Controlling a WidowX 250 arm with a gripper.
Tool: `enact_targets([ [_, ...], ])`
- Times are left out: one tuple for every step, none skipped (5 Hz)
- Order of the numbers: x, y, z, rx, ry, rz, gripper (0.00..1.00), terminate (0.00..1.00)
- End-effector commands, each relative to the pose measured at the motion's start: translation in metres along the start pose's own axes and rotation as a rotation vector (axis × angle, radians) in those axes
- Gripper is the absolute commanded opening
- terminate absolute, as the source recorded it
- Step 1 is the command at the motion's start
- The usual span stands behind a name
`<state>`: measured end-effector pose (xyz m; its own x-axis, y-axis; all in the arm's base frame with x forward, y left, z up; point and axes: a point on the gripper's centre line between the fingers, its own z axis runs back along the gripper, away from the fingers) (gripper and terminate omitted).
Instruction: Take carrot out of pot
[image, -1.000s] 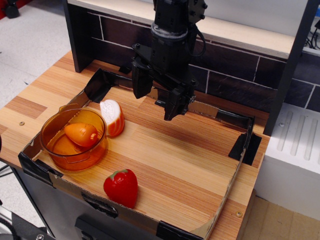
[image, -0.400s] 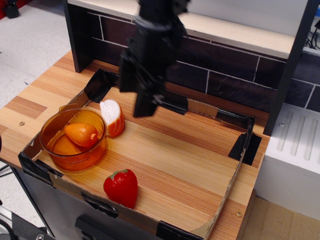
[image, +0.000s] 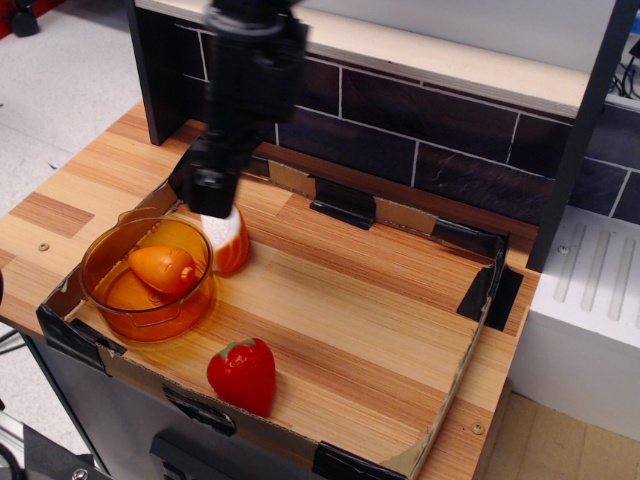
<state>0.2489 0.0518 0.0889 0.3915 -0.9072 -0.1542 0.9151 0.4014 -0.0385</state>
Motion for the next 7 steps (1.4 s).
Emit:
enact_targets([
  [-0.033, 0.004, 0.001, 0.134, 0.003, -0.419, 1.0, 0.0],
  [-0.041, 0.001, -0.006, 0.15, 0.019, -0.497, 1.0, 0.0],
  [-0.043, -0.006, -0.019, 0.17, 0.027, -0.561, 1.0, 0.0],
  [-0.039, -0.006, -0.035, 0.158, -0.002, -0.537, 1.0, 0.0],
  [-0.035, -0.007, -0.044, 0.199, -0.009, -0.526, 1.0, 0.0],
  [-0.032, -0.007, -0.048, 0.21, -0.014, -0.503, 1.0, 0.0],
  [-0.033, -0.011, -0.057, 0.201, 0.008, -0.505, 1.0, 0.0],
])
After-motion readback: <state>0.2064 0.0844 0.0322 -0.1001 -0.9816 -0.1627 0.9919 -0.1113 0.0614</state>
